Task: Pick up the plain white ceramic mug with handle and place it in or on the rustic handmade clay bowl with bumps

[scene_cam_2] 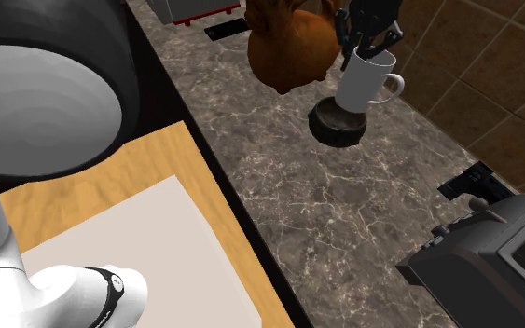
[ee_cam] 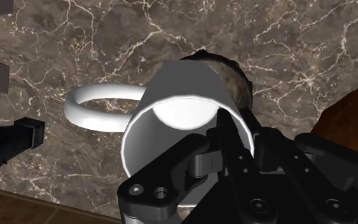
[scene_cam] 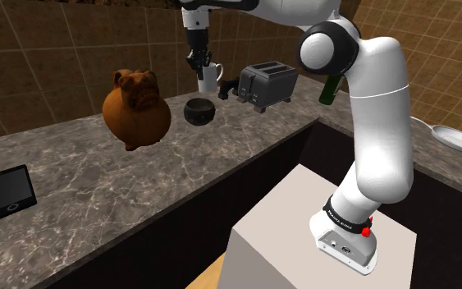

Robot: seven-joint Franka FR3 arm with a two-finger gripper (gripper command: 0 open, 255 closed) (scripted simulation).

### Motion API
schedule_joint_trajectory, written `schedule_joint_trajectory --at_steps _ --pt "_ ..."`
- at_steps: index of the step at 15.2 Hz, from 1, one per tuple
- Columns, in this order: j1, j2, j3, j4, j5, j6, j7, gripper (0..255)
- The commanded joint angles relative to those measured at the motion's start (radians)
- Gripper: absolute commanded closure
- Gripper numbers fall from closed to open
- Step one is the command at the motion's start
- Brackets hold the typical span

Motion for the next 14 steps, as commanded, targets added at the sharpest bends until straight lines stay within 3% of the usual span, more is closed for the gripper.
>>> schedule_joint_trajectory --at_steps 1,10,14 --pt "0.001 -0.005 0.000 -0.036 0.000 0.032 0.002 255" --pt "0.002 -0.023 0.001 -0.185 -0.001 0.162 0.007 255" --pt "0.002 -0.023 0.001 -0.185 -0.001 0.162 0.007 255"
